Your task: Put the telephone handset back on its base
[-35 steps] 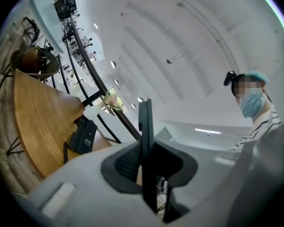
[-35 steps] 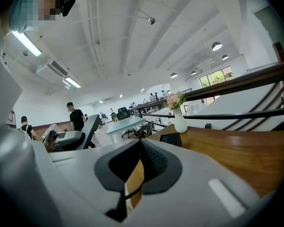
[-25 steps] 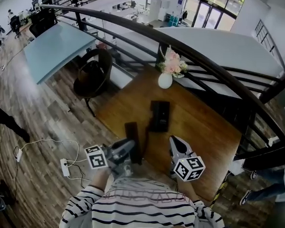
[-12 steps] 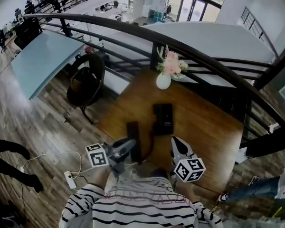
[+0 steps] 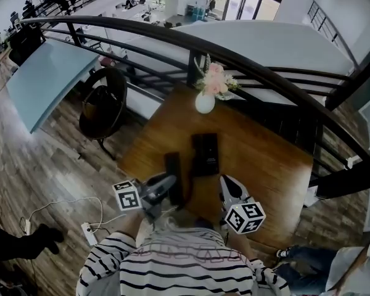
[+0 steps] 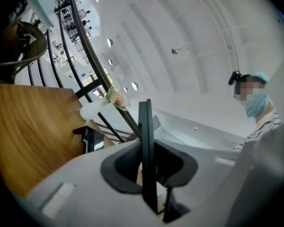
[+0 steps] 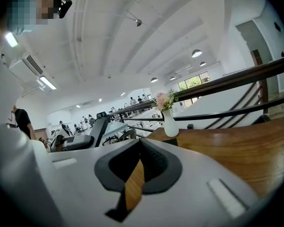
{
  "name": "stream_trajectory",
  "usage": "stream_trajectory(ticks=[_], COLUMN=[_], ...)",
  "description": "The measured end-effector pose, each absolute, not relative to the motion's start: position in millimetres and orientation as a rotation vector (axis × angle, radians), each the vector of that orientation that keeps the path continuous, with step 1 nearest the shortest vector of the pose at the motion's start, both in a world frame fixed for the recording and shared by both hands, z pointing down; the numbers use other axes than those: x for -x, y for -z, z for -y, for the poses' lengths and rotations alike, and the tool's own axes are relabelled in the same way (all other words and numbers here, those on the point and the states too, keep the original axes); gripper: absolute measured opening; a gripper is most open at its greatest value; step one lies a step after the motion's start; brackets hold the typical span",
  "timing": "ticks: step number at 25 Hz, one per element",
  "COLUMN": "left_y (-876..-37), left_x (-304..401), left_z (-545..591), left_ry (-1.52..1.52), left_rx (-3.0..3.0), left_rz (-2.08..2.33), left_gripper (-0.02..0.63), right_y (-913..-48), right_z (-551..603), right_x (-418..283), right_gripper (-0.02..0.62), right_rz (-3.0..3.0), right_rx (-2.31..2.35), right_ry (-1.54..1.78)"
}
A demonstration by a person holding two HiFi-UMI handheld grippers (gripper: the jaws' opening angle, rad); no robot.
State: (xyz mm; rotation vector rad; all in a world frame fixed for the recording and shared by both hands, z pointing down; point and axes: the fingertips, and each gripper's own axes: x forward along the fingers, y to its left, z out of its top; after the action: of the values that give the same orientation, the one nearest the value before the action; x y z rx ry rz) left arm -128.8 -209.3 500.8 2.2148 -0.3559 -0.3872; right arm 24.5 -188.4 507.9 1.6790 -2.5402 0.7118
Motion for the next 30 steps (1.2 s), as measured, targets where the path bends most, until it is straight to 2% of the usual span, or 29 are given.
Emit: stream_trajectory(ticks=[14,30], left_y=[-542.4,-628.7], left_x=[54.0,19.6], left_z=[269.4,342.9], left_ry=[0.345,0.248], left_rx=[-2.199,-2.125], left_rz=[0.381,0.385], left_gripper=[0.074,0.074], right_y=[-526.7,-547.5], right_z=[222.5,232.3], right_x=[-64.3,-89.5], right_gripper=[0.000,0.000], right_rz=[2.556,2.497], right_rx=[-1.529,-1.505], right_ry=[-0.764,-0.820])
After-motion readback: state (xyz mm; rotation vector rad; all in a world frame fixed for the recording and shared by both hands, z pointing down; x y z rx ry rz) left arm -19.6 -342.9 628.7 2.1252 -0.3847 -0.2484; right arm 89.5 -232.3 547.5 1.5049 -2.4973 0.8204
